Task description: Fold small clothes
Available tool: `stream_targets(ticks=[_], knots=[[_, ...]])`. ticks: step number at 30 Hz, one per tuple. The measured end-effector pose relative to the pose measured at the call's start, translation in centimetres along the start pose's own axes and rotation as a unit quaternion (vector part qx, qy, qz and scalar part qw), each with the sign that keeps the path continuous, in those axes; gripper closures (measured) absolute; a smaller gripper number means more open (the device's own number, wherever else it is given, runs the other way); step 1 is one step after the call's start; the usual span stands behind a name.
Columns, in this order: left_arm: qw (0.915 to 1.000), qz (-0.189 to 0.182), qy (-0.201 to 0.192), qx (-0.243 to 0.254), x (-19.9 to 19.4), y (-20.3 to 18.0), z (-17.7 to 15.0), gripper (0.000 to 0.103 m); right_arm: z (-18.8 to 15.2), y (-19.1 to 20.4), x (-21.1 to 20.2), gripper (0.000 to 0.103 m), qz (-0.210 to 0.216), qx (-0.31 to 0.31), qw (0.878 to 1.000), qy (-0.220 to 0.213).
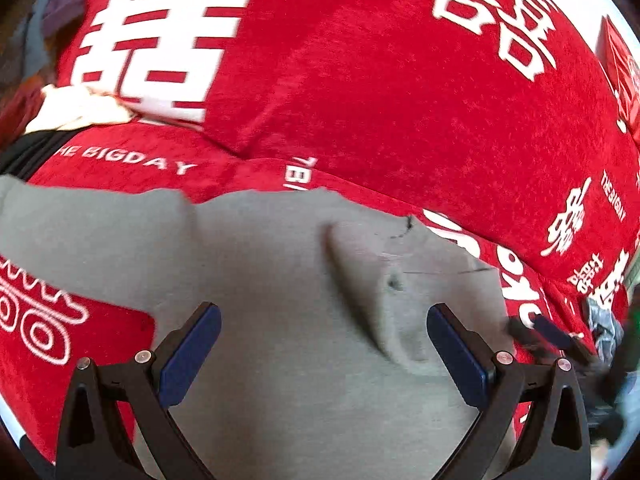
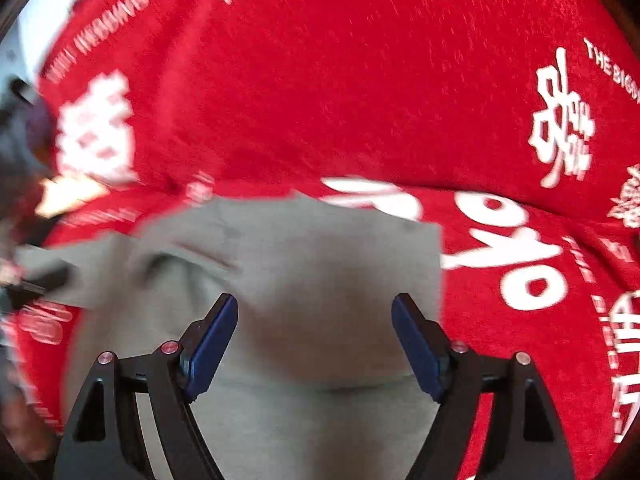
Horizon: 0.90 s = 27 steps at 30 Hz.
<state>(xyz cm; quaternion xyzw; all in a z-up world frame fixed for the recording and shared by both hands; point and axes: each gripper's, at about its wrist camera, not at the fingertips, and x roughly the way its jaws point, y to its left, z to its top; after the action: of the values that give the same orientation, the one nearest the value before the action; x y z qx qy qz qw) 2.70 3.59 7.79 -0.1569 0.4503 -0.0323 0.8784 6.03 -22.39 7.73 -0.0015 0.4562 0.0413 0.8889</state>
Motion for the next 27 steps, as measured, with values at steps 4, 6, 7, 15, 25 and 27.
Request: stream_targets(ticks=[4, 6, 7, 15, 25, 27], knots=[[0.9998, 0.022, 0.001, -0.004, -0.1, 0.0, 0.3, 0.0, 0.5, 3.7, 5.5, 0.021, -0.025, -0.042, 0.998, 0.05], [0.9992, 0.039, -0.001, -0.013, -0.2, 1.4, 0.4, 0.0, -0.2, 7.8, 7.6, 0.024, -0.021, -0.102, 0.992, 0.072], [0.9988, 0.046, 0.001, -0.019, -0.1, 2.1, 0.4, 0.0, -0.6, 9.8, 7.5, 0.025, -0.027, -0.13, 0.99, 0.055], [0.9981, 0.05, 0.034, -0.008, 2.0, 1.9, 0.2, 0.0, -0.5, 2.9, 2.9, 0.025, 0.024, -0.067, 0.997, 0.014], [0.9793, 0.15, 0.095, 0.097, 10.9, -1.8, -3.6, 0.0, -0.9, -4.7, 7.5, 0.022, -0.005, -0.008, 0.999, 0.046], [0.9861, 0.123, 0.109, -0.023, 10.0, 3.6, -3.0, 0.0, -1.0, -5.3, 7.4, 0.021, -0.006, 0.003, 0.999, 0.04]])
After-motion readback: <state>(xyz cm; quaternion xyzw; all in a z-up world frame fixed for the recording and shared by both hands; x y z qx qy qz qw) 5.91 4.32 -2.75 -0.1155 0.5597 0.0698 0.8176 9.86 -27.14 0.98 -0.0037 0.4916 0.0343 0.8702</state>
